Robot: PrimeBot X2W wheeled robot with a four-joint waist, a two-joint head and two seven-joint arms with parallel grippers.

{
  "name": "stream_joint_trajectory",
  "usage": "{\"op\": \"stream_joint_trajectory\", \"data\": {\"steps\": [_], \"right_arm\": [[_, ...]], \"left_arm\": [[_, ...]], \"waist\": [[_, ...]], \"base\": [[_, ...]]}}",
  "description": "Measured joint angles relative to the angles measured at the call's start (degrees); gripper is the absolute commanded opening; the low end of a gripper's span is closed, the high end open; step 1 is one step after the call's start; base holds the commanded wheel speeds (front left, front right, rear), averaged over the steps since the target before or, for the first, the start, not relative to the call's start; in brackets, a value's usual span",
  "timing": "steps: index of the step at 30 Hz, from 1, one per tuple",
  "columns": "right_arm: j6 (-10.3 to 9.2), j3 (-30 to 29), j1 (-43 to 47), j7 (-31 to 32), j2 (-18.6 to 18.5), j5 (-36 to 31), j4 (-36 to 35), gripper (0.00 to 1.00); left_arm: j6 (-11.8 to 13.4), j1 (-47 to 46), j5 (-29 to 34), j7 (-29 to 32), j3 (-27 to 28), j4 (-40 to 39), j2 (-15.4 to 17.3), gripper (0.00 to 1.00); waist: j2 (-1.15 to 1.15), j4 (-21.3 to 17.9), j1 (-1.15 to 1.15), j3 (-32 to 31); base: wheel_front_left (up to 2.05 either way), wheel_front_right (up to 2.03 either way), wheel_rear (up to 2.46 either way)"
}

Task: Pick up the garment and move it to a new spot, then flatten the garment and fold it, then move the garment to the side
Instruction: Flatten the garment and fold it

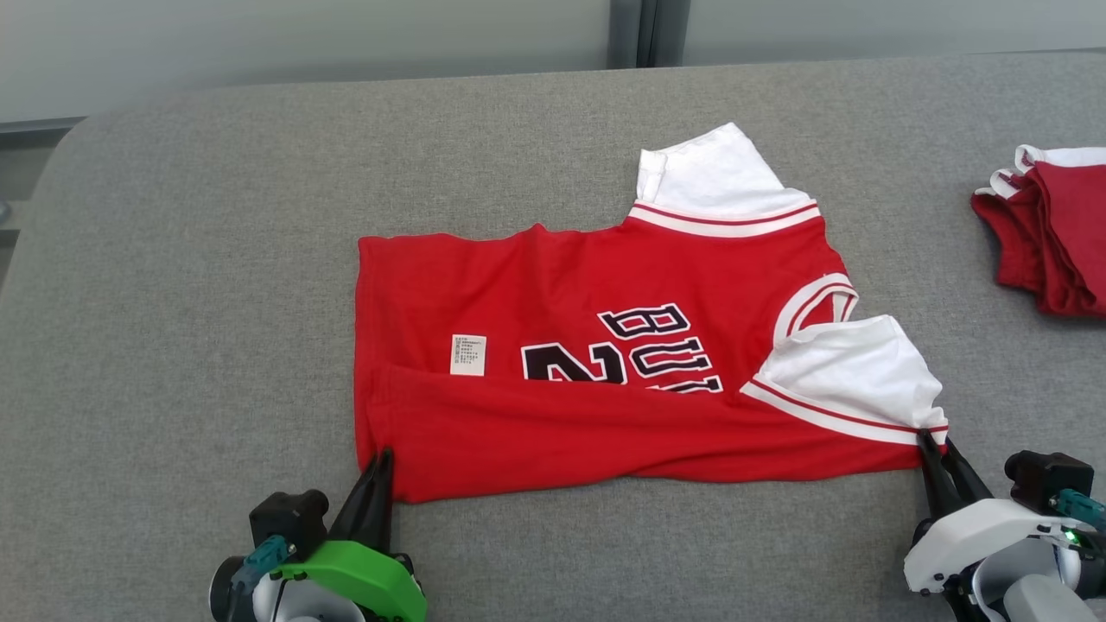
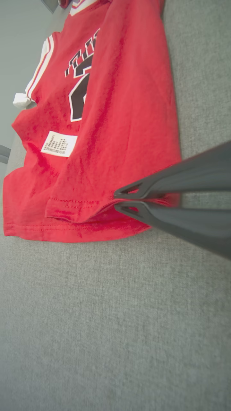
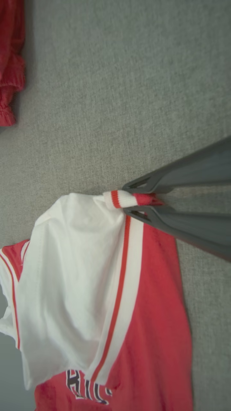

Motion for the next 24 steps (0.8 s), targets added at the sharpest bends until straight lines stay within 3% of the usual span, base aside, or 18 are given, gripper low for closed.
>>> {"op": "stream_joint_trajectory", "data": {"steps": [24], "right_arm": [[0.0,3.81,7.0,0.01,0.04,2.9,-0.07,0.0]], "left_arm": [[-0.15,7.27,2.2,0.0,6.19,7.23,-0.14,0.0]], "waist": [[0.0,0.18,0.0,-8.91]], "base": [[0.0,0.0,0.0]]}}
